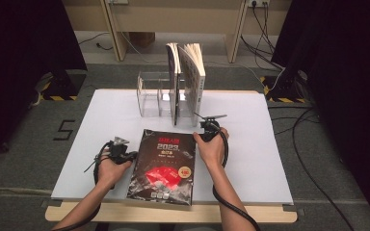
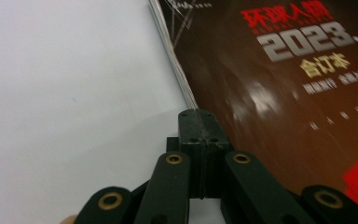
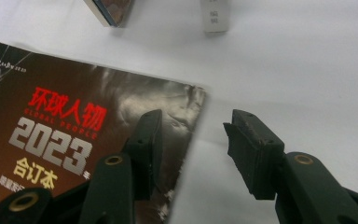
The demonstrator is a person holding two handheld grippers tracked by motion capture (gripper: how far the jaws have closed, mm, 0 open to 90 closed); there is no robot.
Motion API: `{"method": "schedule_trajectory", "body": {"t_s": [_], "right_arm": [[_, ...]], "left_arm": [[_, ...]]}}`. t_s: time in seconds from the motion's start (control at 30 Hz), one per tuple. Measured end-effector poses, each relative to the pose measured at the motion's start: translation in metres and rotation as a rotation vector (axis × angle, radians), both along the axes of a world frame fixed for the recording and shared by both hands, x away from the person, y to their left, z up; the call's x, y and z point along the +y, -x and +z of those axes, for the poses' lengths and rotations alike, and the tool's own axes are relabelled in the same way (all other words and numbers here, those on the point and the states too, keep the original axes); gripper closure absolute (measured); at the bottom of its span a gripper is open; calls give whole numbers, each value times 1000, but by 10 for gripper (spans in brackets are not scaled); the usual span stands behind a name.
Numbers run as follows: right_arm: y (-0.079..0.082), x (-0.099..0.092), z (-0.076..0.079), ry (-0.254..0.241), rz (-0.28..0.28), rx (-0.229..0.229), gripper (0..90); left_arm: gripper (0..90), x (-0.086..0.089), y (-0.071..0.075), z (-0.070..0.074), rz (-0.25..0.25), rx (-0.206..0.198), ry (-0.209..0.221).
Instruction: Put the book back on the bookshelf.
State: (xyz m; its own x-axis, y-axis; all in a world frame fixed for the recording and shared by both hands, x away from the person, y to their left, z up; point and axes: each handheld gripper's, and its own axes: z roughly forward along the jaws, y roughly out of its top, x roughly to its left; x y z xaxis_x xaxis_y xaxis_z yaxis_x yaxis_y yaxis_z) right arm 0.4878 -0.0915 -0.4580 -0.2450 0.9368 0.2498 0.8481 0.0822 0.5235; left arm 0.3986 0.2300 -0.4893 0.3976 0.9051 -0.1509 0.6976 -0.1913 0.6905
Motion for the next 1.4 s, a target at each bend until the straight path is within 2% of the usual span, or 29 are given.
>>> {"method": "schedule_trajectory", "body": {"t_s": [0.2, 0.3, 0.37, 0.57, 0.63, 0.67, 0.7, 0.83, 0.93, 1.03, 1.1, 1.23, 1.33, 1.4], "right_arm": [[-12, 8, -2, -10, 33, 19, 534], [-18, 9, -2, -32, 44, 22, 528], [-22, 10, -3, -28, 42, 27, 527], [-27, 9, -6, -30, 43, 22, 527], [-29, 9, -6, -38, 34, 35, 526], [-30, 9, -8, -34, 42, 20, 524], [-30, 9, -8, -25, 42, 24, 523], [-32, 11, -11, -16, 51, 17, 522], [-33, 15, -11, -12, 55, 11, 518], [-35, 15, -12, 0, 59, 5, 517], [-36, 16, -11, -7, 59, 11, 517], [-36, 15, -13, -11, 66, -5, 517], [-35, 12, -15, -52, 43, -16, 515], [-34, 12, -15, -51, 46, -17, 516]], "left_arm": [[894, -2, 21, -1, -26, 3, 18], [893, -2, 27, -1, -27, 6, 38], [891, -1, 28, -2, -30, 8, 45], [827, 2, 29, 0, -22, 4, 58], [788, 3, 29, 2, -8, -10, 64], [768, 3, 29, 3, -1, -18, 68], [736, 3, 30, 4, 2, -25, 74], [684, -1, 32, 7, -8, -49, 94], [655, -4, 33, 6, -19, -47, 92], [643, -6, 33, 5, -24, -43, 94], [642, -7, 33, 4, -30, -41, 91], [643, -10, 35, 0, -44, -31, 86], [644, -10, 35, 0, -44, -26, 78], [651, -10, 35, -1, -43, -18, 74]]}}
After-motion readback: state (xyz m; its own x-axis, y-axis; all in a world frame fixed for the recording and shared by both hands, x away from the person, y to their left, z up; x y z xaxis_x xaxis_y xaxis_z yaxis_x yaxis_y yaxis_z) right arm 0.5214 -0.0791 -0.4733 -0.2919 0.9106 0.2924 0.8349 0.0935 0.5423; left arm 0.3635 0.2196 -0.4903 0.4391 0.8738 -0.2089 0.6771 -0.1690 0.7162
